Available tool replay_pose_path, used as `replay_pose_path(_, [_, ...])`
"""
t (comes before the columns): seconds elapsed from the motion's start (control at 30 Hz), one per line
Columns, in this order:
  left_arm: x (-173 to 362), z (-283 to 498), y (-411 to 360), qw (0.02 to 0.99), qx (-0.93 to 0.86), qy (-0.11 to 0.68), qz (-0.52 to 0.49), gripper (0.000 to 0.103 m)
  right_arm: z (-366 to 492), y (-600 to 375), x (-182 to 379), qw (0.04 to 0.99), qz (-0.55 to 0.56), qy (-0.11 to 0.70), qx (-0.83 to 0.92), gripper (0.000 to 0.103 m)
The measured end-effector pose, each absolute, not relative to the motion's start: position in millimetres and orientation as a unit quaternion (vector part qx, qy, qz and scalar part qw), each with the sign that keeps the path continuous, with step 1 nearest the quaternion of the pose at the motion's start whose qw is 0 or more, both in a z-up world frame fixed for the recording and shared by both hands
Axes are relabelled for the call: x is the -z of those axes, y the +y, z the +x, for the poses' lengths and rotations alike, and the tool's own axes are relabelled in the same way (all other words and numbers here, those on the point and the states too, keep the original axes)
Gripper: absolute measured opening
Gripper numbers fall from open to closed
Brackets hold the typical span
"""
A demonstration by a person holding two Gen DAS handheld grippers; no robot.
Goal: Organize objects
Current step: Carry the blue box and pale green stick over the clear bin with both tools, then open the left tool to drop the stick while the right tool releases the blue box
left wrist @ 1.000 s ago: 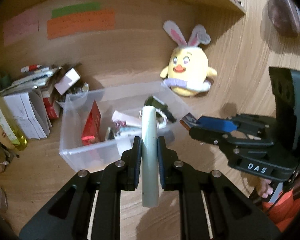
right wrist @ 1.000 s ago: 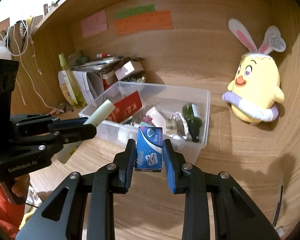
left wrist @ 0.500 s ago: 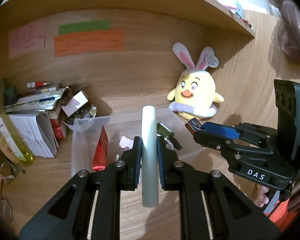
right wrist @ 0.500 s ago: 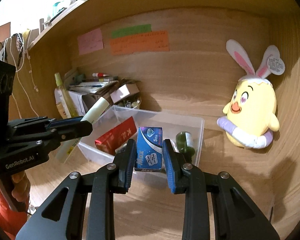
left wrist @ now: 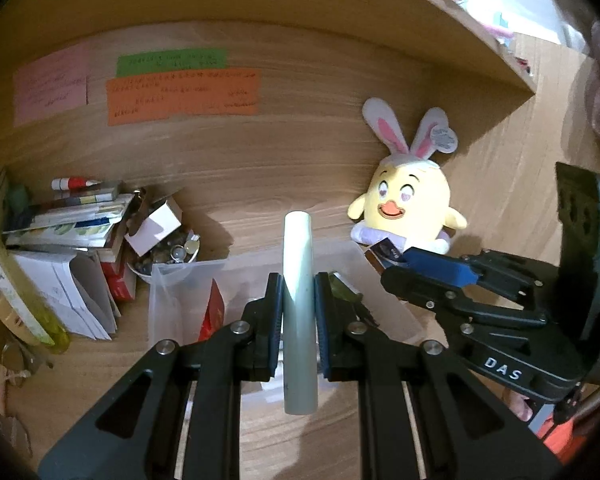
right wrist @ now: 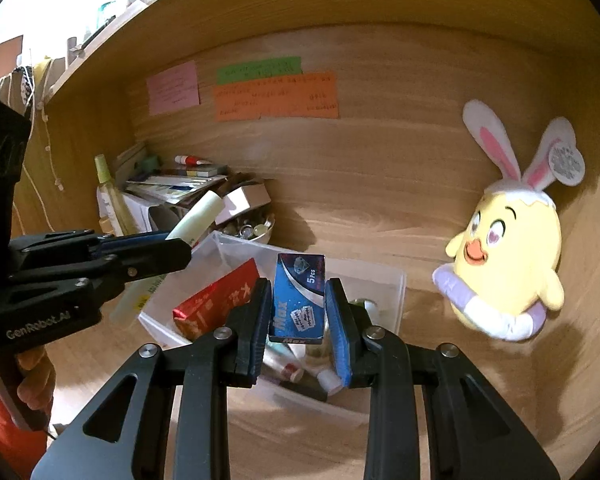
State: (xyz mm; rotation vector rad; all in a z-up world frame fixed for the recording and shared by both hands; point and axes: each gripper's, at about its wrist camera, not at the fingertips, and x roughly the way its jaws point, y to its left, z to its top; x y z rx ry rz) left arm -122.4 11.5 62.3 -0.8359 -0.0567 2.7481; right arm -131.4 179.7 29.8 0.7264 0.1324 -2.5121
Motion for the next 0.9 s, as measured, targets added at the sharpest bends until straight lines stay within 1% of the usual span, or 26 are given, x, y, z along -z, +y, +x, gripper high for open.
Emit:
replay_pose_path(0.23, [-46, -148, 10, 0.126, -0.94, -0.025, -0.317, 0.015, -148, 173, -21, 0.253, 0.281, 0.057, 0.924, 0.025])
replay_pose_path(0.63, [-7, -184, 15, 0.116, -0.921, -0.023, -0.37, 0.015, -181, 163, 25, 0.24, 0.342, 0.07, 0.906, 0.025])
replay_pose_path(0.9, [15, -198, 16, 0.114, -0.91, -0.025, -0.397, 0.015, -191, 158, 44, 0.232, 0.369, 0.084, 0.896, 0.025])
